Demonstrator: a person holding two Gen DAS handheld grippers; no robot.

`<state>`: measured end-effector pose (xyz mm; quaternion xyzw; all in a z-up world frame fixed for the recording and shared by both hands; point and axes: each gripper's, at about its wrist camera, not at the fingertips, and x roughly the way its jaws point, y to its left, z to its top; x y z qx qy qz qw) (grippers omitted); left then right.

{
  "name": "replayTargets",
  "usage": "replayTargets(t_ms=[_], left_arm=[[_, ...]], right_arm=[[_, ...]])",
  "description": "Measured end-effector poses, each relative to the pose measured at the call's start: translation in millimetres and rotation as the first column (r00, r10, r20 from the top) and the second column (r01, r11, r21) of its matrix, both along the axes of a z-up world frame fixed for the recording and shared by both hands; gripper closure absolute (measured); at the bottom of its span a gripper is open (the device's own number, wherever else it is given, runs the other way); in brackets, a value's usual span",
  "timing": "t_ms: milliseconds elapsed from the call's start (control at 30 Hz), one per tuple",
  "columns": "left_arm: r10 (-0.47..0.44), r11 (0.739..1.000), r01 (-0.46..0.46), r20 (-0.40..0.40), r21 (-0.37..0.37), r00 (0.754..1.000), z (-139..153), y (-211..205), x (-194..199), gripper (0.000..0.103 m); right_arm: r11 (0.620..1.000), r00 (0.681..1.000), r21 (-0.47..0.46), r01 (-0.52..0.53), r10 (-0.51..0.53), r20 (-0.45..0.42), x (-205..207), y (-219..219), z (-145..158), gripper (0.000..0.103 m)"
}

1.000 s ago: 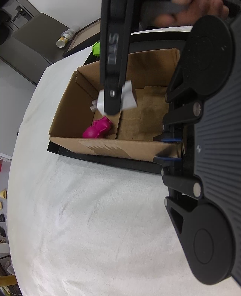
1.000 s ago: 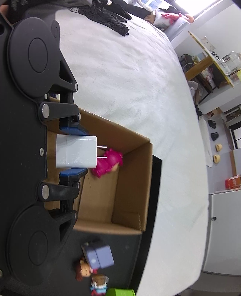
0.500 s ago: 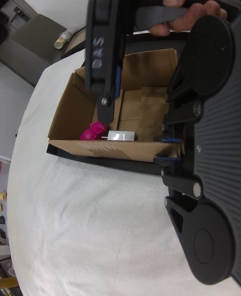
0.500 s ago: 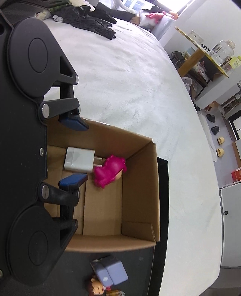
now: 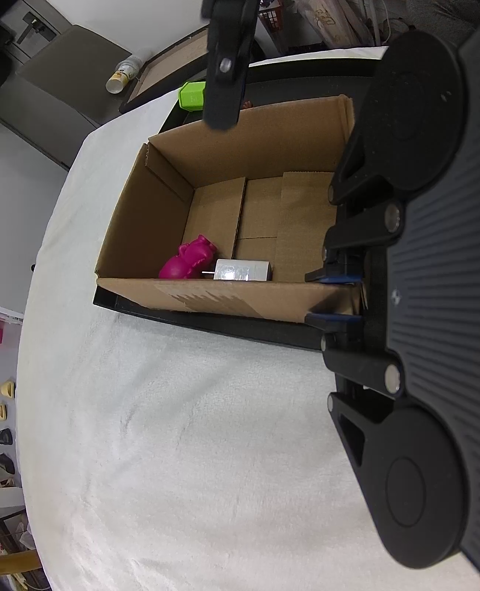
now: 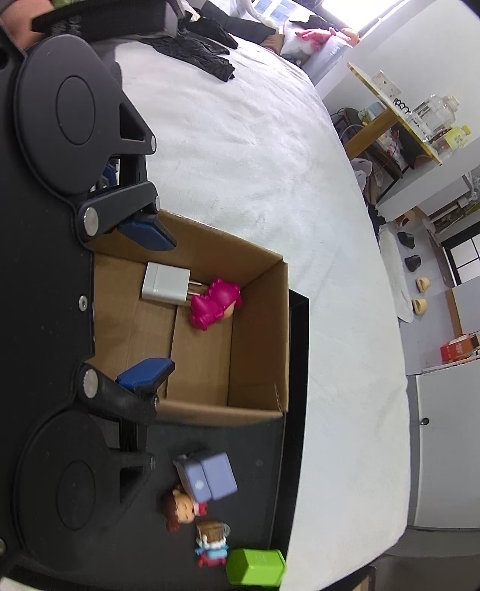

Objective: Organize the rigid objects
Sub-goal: 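Open the right tool to release the charger into the box, then move the right tool to the doll head figurine and grasp it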

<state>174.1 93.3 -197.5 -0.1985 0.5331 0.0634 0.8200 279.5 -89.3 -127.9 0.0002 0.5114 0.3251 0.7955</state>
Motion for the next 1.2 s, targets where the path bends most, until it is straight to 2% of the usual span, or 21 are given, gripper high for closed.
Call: replayTargets(t_ms=[367, 667, 1033, 1200], left_arm=[[0.005, 1.000, -0.004, -0.012, 0.020, 1.000, 1, -4, 1, 0.089], [0.010, 0.999, -0.008, -0.026, 0.046, 1.000, 2, -8, 3, 0.090], [0.022, 0.996, -0.018, -0.042, 0.093, 0.999, 4, -14, 6, 0.092], [0.039, 0.993, -0.035, -0.037, 0.115, 0.999, 3, -17, 5, 0.093]], right_arm=[[1.000, 0.997, -0.006, -0.012, 0.012, 0.073, 0, -43, 15, 0.024], [0.999, 0.993, 0.001, 0.041, -0.041, 0.108, 9, -72, 10, 0.023], [0.986, 0.979, 0.020, 0.167, -0.168, 0.114, 27, -121, -30, 0.024], [0.978, 0.975, 0.029, 0.206, -0.208, 0.080, 38, -139, -54, 0.031]])
